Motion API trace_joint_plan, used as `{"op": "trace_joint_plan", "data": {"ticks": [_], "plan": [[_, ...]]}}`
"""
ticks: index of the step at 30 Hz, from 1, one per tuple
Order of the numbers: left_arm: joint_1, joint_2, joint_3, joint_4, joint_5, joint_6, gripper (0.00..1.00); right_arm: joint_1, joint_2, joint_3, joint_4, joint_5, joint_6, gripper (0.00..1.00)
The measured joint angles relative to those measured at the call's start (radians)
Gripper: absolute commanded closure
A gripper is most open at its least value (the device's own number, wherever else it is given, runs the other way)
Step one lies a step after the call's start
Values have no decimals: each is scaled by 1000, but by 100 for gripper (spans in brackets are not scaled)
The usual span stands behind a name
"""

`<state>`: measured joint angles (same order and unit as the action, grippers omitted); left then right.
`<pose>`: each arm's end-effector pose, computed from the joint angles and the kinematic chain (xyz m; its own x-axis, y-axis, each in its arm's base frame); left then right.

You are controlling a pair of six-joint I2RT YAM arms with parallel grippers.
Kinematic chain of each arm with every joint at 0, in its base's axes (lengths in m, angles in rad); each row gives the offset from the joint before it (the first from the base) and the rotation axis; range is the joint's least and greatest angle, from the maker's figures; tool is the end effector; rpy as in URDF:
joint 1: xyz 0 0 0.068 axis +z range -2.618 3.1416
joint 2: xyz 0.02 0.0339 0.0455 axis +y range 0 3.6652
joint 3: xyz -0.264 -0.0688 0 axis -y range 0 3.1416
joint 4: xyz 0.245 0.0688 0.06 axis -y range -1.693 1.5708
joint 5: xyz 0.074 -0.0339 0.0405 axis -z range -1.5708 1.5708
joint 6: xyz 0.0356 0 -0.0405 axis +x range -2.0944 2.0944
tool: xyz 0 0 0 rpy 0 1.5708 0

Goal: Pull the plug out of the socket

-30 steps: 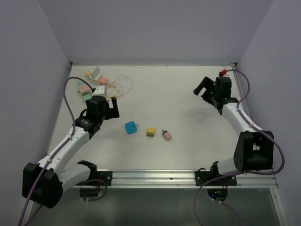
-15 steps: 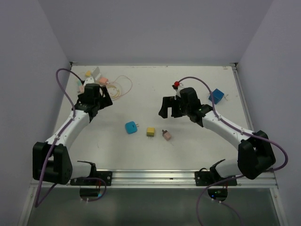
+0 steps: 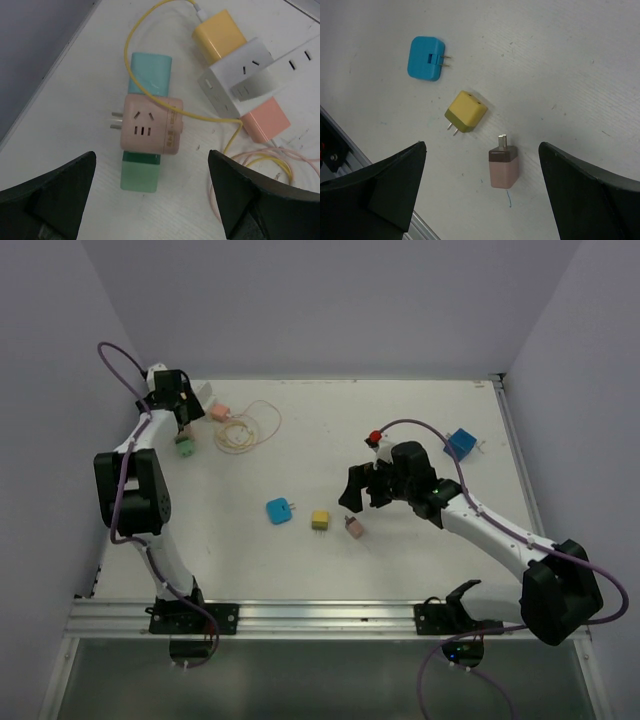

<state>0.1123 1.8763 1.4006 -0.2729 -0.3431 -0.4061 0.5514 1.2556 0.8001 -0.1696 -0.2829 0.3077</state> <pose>0.4194 0.0594 0.2332 -0.4829 -0.4288 -0.7635 -0.5891 0.8042 -0.0791 0.2267 0.1511 0.2473 -0.6858 -0.0804 -0.7233 -0.5122 0.7594 0.4013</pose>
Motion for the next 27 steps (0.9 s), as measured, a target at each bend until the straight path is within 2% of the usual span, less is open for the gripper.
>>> {"op": "trace_joint_plan", "data": {"ticks": [4, 8, 17, 22, 27], "plan": [[14, 104, 119, -4, -1, 53, 5, 0, 0, -16, 5, -6, -7, 1], [31, 154, 151, -5, 7, 105, 6, 0, 0, -18, 7, -8, -14, 1], [43, 177, 142, 8, 80, 158, 8, 0, 2, -18, 8, -10, -21, 1], [43, 169, 69, 56, 103, 163, 9, 0, 14, -18, 8, -23, -21, 1], [43, 169, 60, 61, 105, 164, 14, 0, 16, -18, 10, -24, -21, 1]]}}
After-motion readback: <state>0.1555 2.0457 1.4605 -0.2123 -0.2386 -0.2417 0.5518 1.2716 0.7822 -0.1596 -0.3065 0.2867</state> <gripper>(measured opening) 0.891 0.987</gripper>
